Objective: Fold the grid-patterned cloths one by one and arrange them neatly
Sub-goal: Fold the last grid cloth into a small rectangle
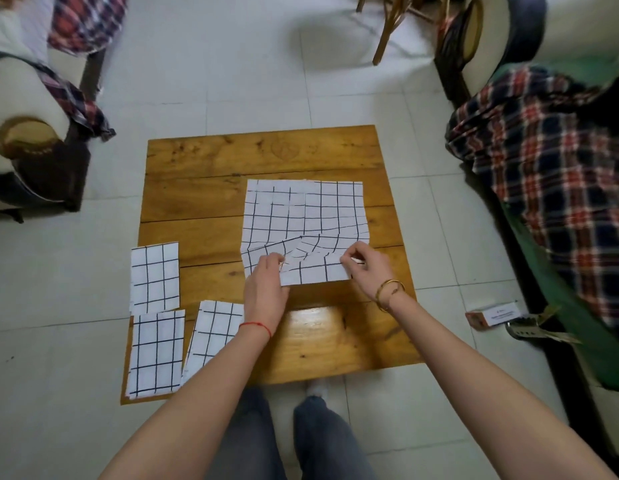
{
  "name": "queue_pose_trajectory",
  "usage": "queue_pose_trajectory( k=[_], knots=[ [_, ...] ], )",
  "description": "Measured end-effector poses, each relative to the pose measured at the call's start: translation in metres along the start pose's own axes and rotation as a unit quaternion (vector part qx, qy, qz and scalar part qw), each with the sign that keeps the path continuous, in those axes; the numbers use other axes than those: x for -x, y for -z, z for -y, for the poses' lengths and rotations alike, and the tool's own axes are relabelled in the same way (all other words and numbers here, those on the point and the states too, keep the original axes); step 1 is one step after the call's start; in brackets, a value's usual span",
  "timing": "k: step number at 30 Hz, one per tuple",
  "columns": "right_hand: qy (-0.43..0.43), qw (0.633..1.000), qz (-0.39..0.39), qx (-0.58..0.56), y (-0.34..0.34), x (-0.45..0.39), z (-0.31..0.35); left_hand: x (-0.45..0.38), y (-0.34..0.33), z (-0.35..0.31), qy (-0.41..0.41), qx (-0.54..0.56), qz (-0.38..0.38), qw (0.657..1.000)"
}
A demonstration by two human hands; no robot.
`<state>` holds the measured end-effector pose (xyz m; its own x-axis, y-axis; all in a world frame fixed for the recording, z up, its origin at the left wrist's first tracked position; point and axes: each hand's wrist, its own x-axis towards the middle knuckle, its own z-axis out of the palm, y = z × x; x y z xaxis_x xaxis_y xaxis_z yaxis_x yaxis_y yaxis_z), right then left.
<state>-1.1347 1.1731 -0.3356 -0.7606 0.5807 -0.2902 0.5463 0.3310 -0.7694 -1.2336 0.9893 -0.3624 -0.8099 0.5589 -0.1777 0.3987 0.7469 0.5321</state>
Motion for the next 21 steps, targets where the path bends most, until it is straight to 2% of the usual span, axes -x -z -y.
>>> queue_pose_trajectory(
  k=[3, 8, 11, 13, 16, 21],
  knots=[
    [0.023, 0.999, -0.028, 0.018, 0.014, 0.003, 0.010, -0.005, 0.025, -0.007, 0.013, 0.022, -0.009, 1.000],
    [0.103, 0.992, -0.023, 0.064, 0.034, 0.018, 0.034, -0.015, 0.070, -0.024, -0.038, -0.006, -0.007, 0.999],
    [0.200, 0.964, -0.031, 0.171, 0.047, 0.026, 0.049, -0.021, 0.099, -0.038, -0.054, -0.033, 0.009, 0.998],
    [0.236, 0.940, -0.066, 0.236, 0.054, 0.026, 0.057, -0.023, 0.118, -0.048, -0.069, -0.053, 0.025, 0.996],
    [0.232, 0.927, -0.111, 0.271, 0.067, 0.023, 0.074, -0.023, 0.147, -0.061, -0.093, -0.056, 0.046, 0.993],
    [0.193, 0.952, -0.069, 0.228, 0.095, 0.018, 0.100, -0.023, 0.195, -0.068, -0.107, -0.059, 0.074, 0.990]
  ],
)
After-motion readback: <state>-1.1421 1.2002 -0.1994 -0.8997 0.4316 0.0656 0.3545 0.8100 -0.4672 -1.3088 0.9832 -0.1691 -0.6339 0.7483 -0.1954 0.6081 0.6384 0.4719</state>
